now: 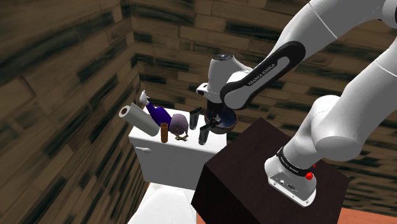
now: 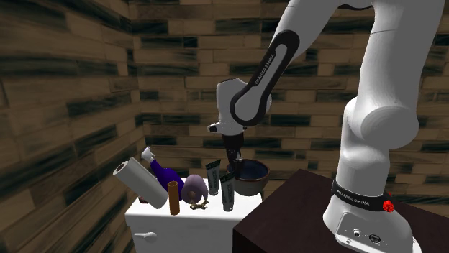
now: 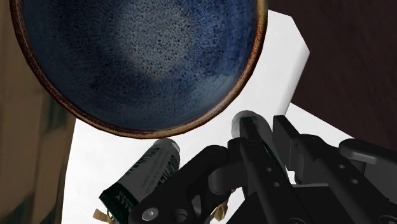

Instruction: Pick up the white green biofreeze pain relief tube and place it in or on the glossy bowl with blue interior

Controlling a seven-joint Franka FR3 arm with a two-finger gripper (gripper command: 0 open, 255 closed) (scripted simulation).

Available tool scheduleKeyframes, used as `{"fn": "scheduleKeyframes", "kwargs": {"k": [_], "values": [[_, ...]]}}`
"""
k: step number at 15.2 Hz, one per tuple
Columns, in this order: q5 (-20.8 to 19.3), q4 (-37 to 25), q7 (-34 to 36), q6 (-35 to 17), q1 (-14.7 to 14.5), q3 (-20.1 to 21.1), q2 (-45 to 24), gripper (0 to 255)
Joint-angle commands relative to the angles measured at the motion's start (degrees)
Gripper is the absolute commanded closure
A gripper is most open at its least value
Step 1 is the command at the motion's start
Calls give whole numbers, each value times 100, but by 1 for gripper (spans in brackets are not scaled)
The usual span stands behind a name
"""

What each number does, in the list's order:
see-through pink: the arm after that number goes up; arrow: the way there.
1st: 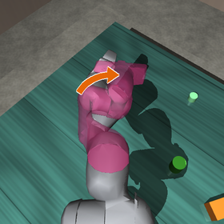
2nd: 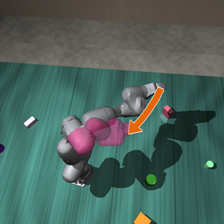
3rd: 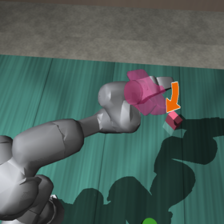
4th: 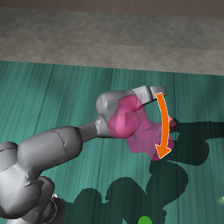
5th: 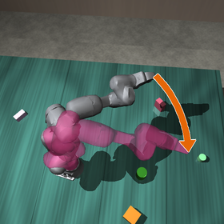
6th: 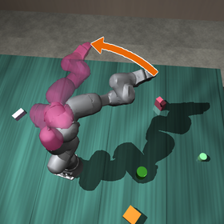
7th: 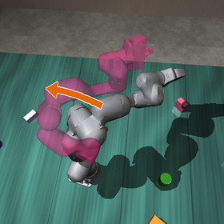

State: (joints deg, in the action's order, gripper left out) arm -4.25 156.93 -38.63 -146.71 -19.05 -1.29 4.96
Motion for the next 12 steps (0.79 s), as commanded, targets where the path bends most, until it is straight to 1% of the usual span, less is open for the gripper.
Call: {"fn": "scheduleKeyframes", "kwargs": {"k": [1,12], "values": [[0,5,0,-3,-1,1,-4,255],[66,-162,-70,1089,-21,4,921,255]]}}
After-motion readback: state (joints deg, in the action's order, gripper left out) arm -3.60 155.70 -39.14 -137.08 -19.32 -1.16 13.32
